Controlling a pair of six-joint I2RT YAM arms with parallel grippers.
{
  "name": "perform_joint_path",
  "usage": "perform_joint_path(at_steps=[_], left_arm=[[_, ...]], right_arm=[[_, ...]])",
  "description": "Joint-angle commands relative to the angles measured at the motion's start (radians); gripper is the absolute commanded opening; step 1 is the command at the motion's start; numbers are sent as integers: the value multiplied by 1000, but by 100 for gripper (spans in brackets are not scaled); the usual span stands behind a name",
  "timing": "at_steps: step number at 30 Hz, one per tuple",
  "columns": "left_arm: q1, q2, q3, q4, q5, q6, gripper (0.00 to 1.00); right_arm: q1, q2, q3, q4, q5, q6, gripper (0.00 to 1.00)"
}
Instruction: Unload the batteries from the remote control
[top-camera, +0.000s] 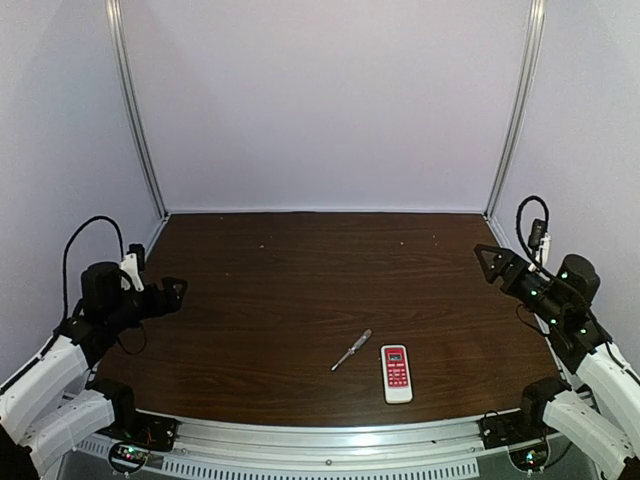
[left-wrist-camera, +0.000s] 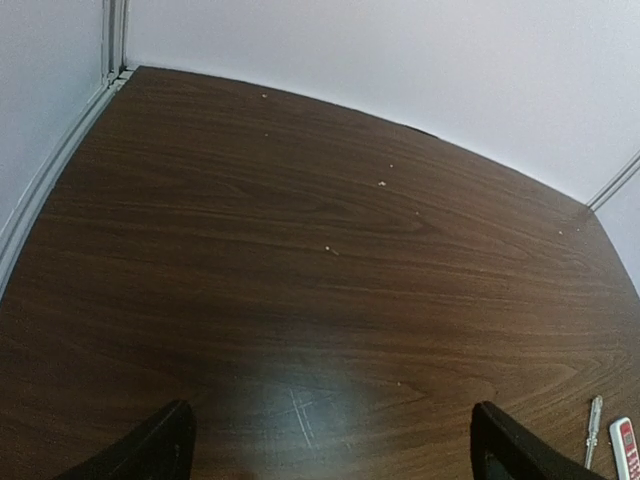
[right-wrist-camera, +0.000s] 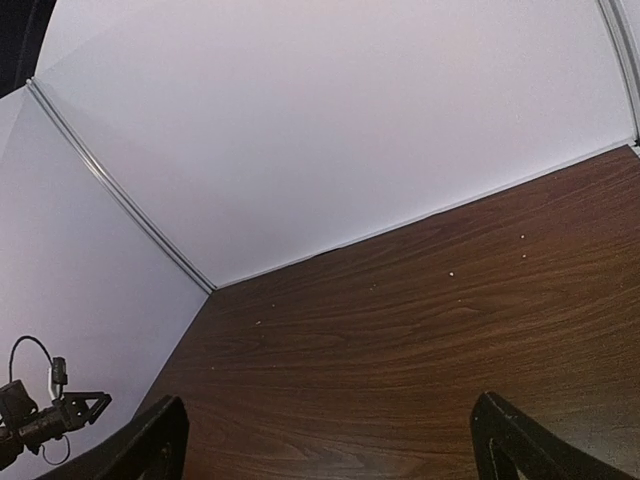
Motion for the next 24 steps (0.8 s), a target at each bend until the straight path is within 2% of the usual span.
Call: perform_joint_path(at_steps=[1, 7, 12, 18, 24], left_arm=[[-44, 17, -12, -13, -90, -10, 97], [-80, 60, -10, -10, -166, -28, 97], [-93, 61, -13, -9, -186, -34, 97], [-98, 44, -21, -10, -200, -39, 97], [-99, 43, -22, -15, -219, -51, 97]], right_arm=[[10, 3, 0, -77, -26, 18, 100], [41, 31, 0, -93, -27, 80, 100], [187, 103, 106, -291, 187, 42, 100], [406, 208, 186, -414, 454, 66, 100], [557, 344, 220, -474, 548, 97, 100]])
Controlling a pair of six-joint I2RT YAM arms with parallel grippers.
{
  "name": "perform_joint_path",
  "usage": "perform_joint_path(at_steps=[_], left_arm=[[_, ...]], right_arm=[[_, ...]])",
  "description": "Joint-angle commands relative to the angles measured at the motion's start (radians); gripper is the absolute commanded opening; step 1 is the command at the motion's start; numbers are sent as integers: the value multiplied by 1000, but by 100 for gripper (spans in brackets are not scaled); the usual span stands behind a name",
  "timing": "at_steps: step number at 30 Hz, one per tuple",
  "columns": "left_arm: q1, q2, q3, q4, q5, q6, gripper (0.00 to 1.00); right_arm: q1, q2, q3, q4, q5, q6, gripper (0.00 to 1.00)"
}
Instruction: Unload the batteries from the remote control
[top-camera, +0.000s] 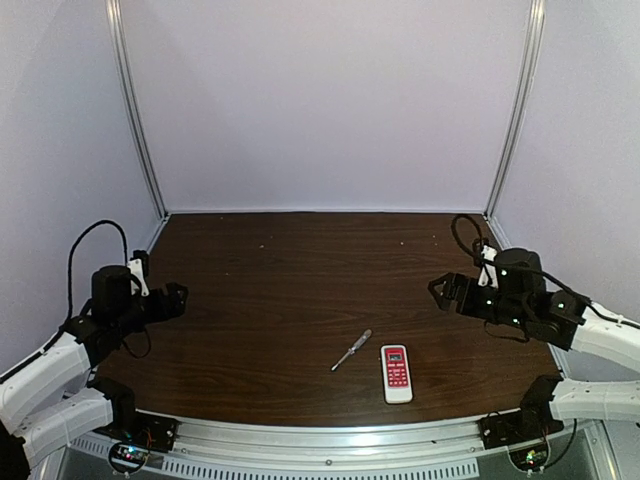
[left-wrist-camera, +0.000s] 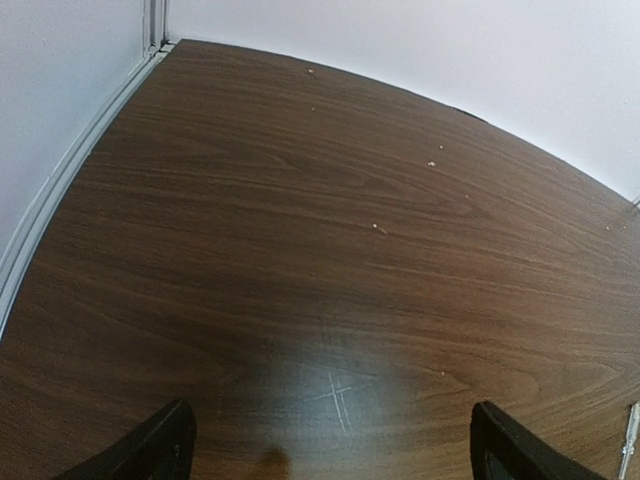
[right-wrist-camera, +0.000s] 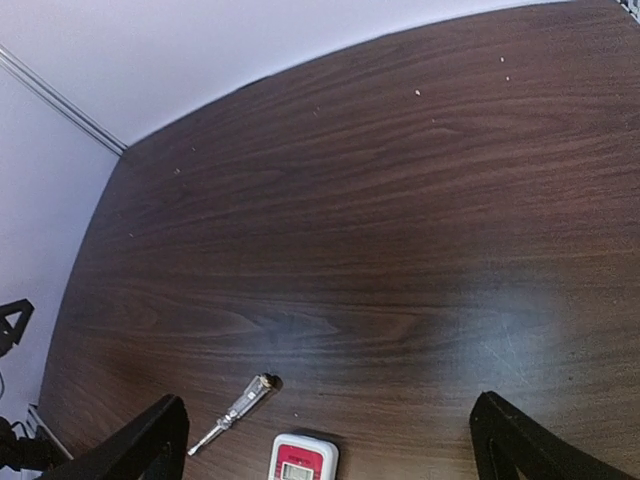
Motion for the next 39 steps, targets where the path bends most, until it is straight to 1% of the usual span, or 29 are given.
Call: perform_joint_path(at_steps=[1, 5, 10, 17, 25, 33, 39], left_arm=[[-7, -6, -14, 12, -30, -18, 98], [-8, -6, -14, 6, -41, -25, 98], [-10, -8, -12, -2, -54, -33, 98], [-15, -14, -13, -16, -81, -51, 97], [-18, 21, -2, -24, -90, -69, 97], [-27, 31, 2, -23, -87, -71, 97], [-33, 36, 3, -22, -88, -75, 97]], right_arm=[[106, 90, 30, -97, 149, 29, 100], [223, 191, 52, -104, 201, 51, 100], [367, 341, 121, -138, 289, 82, 100], [487, 484, 179, -157, 357, 140, 100], [584, 518, 169, -167, 394, 235, 100], [641, 517, 124, -143, 364, 365, 100], [687, 574, 120, -138, 345, 442, 100]])
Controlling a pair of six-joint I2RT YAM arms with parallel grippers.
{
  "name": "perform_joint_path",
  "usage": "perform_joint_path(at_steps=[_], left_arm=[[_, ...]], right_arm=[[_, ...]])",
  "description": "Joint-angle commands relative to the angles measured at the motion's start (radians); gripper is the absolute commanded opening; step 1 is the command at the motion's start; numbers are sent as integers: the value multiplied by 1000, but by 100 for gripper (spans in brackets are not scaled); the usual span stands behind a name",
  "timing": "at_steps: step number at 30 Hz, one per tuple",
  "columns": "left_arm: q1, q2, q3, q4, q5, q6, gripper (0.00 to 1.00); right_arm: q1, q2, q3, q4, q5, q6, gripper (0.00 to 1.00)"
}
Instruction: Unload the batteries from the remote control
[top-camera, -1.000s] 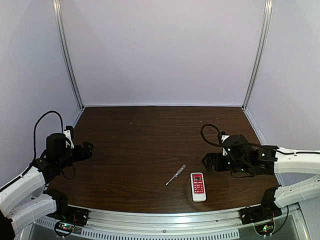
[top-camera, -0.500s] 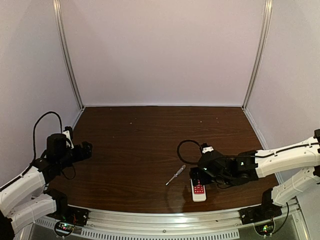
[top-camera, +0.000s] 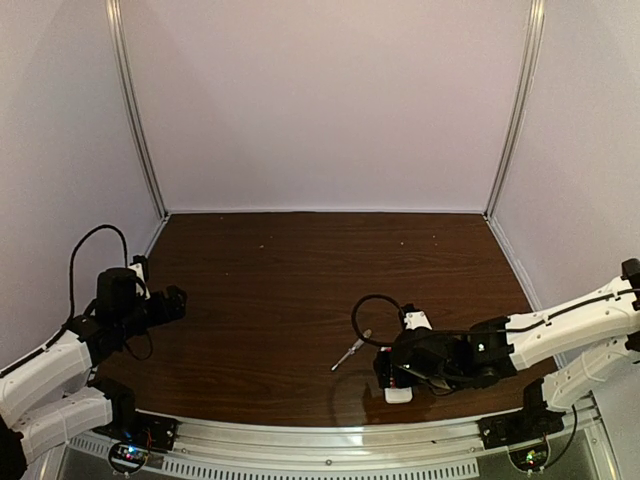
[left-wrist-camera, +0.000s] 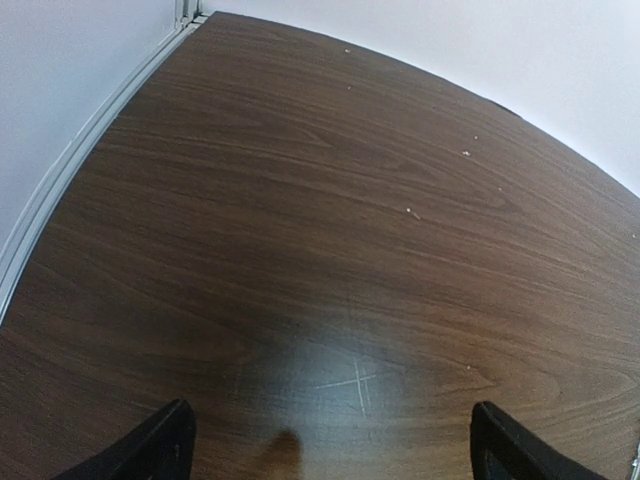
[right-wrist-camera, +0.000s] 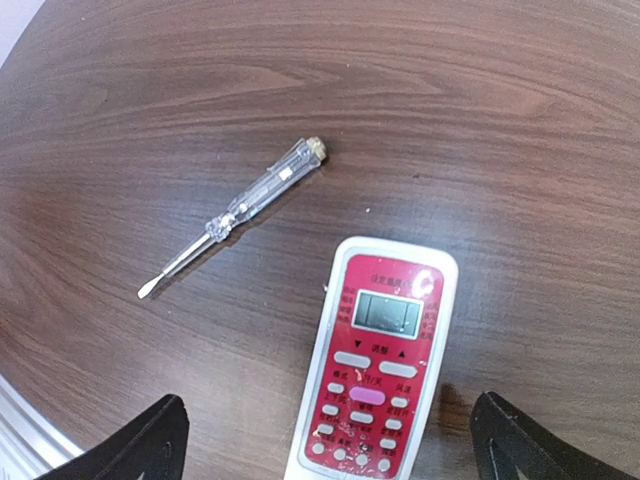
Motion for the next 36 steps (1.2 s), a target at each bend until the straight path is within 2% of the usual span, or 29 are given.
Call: perform_joint_path(at_steps=[1, 18, 26, 32, 36], left_arm=[[-12, 9, 8, 8, -12, -10, 97], [-51, 64, 23, 35, -10, -4, 97], [-55, 69, 23, 38, -6, -3, 97], [-55, 66, 21, 37, -5, -2, 97], [-55, 64, 21, 36, -5, -1, 97]], right_arm=[[33, 54, -10, -1, -6, 85, 100], [133, 214, 52, 3, -25, 178, 100], [141, 235, 42, 0, -25, 218, 100], [143, 222, 36, -79, 46, 293, 100], [144, 221, 37, -99, 80, 309, 89]])
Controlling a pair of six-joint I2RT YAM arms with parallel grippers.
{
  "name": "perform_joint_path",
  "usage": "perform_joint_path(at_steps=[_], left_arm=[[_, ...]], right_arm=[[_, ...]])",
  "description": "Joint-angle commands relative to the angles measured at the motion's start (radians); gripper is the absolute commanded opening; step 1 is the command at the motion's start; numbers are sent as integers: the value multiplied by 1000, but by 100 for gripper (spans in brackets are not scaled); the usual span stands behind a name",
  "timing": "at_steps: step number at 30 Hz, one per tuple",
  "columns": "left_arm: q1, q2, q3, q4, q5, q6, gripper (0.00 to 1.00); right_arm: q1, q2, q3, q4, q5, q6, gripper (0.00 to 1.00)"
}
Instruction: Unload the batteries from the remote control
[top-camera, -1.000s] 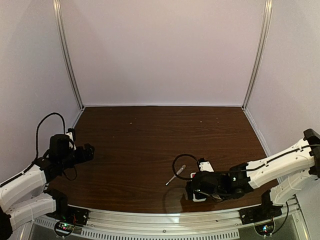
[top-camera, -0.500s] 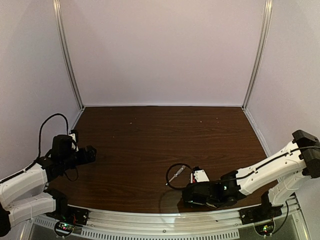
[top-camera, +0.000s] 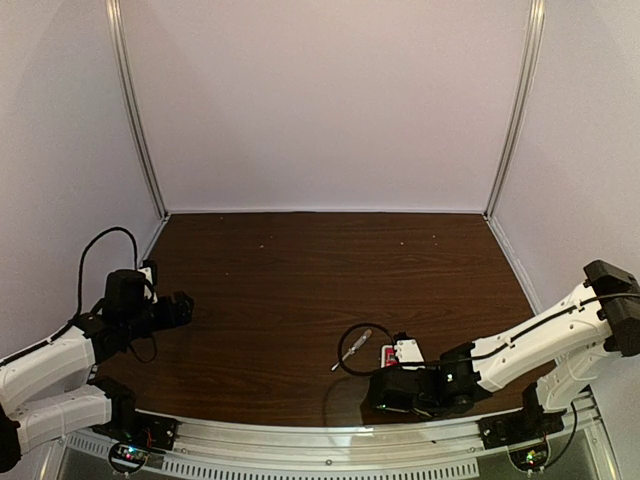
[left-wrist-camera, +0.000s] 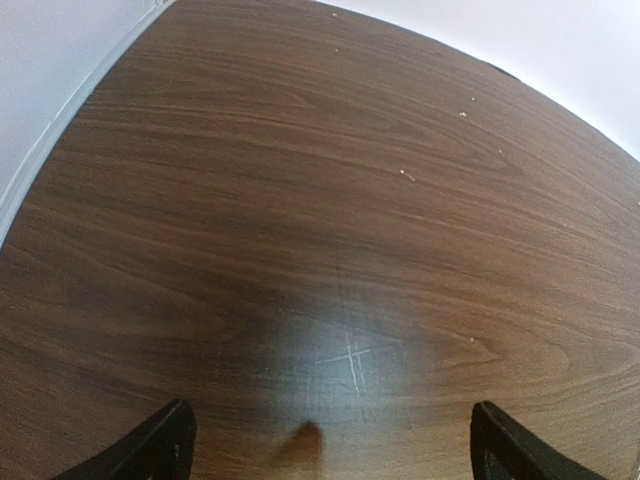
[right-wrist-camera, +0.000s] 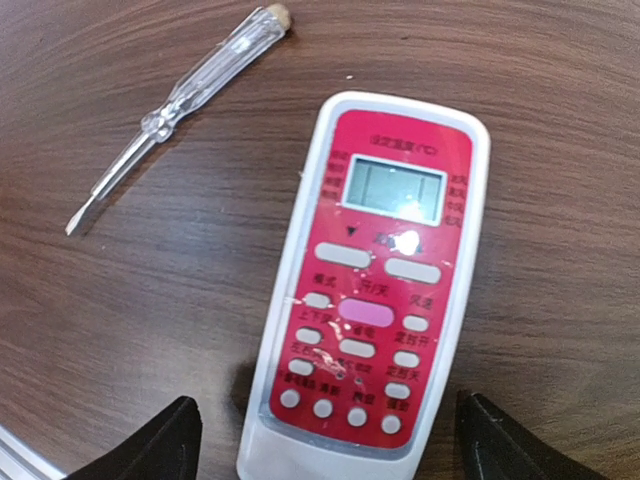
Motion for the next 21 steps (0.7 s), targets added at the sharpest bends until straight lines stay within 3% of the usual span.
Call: perform_joint_path(at_steps=[1, 6, 15, 21], left_arm=[[-5, -2, 21, 34, -5, 1, 97], [-6, -2, 21, 31, -6, 0, 97], [-6, -4, 21, 27, -9, -1, 98], [-6, -7, 20, 26, -10, -2, 97]], right_arm=[[6, 11, -1, -56, 60, 47, 88], [7, 42, 9, -49, 57, 46, 77], [8, 133, 70, -86, 34, 33, 74], [8, 132, 51, -75, 22, 49, 65]])
